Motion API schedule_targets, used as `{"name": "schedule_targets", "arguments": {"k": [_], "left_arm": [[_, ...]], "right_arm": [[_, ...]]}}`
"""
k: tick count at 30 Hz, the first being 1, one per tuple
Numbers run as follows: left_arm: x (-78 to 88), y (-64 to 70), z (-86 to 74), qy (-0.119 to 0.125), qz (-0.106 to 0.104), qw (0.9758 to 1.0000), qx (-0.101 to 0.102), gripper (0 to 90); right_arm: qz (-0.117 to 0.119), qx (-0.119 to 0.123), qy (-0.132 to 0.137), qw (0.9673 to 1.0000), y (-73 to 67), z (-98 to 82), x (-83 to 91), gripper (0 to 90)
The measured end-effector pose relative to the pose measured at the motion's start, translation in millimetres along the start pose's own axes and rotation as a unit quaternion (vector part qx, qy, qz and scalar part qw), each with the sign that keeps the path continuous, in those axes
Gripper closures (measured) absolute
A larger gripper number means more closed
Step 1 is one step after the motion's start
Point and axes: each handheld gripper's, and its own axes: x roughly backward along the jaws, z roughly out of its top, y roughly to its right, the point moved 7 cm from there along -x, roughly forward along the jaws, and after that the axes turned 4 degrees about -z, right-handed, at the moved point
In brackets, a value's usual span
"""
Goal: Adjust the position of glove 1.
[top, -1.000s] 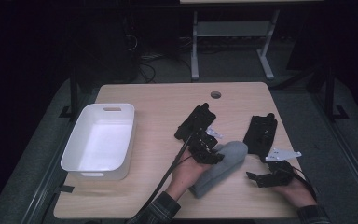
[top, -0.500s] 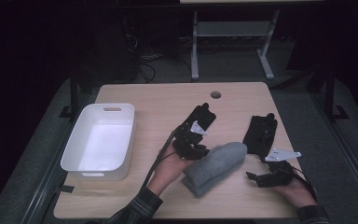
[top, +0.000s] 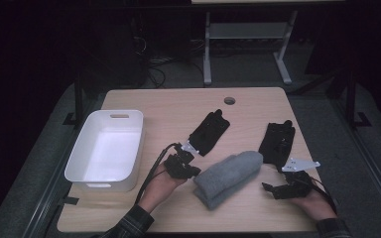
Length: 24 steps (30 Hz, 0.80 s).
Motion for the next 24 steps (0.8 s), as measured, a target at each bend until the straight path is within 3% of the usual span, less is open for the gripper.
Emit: {"name": "schedule_targets", "arguments": {"k": [8, 11, 13, 17, 24], "left_arm": [[-4.8, 23.6, -3.0, -0.004, -0.036, 0.9993, -0.010, 87.8], [-6.3, 29.7, -2.7, -0.009, -0.040, 0.9987, -0.029, 81.3], [-5.2, 27.0, 1.7, 0.004, -0.030, 0.9991, -0.030, 74.7], [0.3, 19.9, 17.0, 0.034, -0.028, 0.9986, -0.030, 61.0], [-4.0, 21.0, 55.3, 0.098, -0.067, 0.9928, -0.017, 38.2]], "right_arm": [[0.001, -0.002, 0.000, 1.0000, 0.0, 0.0, 0.1, 13.5], [0.001, -0.001, 0.000, 1.0000, 0.0, 0.0, 0.0, 13.5], [0.001, -0.001, 0.000, 1.0000, -0.1, 0.0, 0.0, 13.5], [-0.001, 0.001, 0.000, 1.0000, -0.3, 0.0, -0.2, 13.5], [-0.001, 0.001, 0.000, 1.0000, -0.2, 0.0, -0.2, 13.5]]}}
